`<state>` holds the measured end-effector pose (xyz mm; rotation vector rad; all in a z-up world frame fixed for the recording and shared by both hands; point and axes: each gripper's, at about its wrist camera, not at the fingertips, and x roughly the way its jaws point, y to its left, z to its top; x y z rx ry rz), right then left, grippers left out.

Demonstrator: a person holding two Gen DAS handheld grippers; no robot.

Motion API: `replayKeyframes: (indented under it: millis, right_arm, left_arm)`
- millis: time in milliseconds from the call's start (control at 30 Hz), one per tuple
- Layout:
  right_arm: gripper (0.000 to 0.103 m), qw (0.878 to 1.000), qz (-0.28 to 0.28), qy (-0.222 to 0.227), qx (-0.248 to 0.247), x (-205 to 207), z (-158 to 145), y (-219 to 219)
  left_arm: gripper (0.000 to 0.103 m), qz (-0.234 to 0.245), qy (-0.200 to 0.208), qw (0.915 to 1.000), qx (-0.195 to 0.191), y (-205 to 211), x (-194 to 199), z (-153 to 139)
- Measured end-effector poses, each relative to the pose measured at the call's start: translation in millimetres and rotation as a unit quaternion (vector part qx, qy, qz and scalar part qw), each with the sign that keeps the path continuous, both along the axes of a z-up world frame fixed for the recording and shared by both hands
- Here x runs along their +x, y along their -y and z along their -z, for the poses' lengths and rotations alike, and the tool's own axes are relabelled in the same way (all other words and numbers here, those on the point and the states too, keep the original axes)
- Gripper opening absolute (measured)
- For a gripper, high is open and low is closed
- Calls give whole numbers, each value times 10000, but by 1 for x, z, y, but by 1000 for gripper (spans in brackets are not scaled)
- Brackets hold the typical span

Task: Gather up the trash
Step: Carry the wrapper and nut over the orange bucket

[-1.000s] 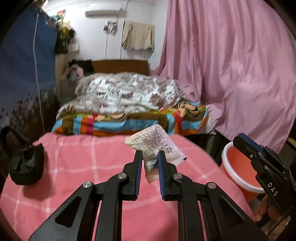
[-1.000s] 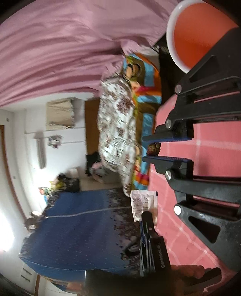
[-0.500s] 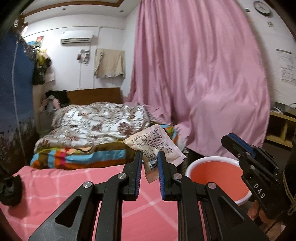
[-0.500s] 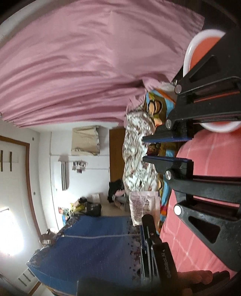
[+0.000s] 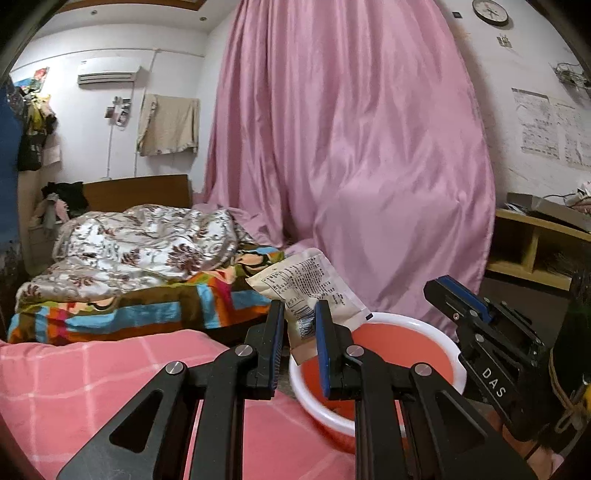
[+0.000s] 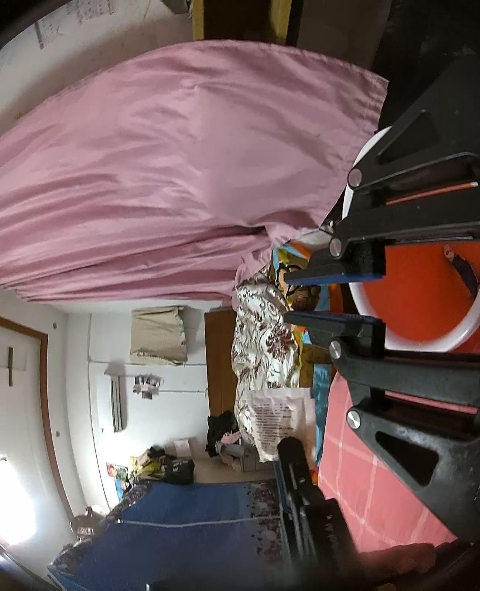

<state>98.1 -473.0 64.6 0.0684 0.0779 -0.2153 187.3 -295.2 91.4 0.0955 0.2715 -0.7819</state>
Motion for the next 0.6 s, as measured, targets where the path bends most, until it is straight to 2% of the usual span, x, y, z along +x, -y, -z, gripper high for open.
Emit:
replayKeyframes:
  millis: [233, 600]
  right_arm:
    - [44, 9998, 159, -105, 84, -2, 6, 16]
    - [44, 9989, 301, -308, 186, -5, 15, 32]
  left_arm:
    - [14, 246, -46, 9996, 95, 25, -1, 10]
    - [14, 494, -214, 9983, 212, 40, -2, 24]
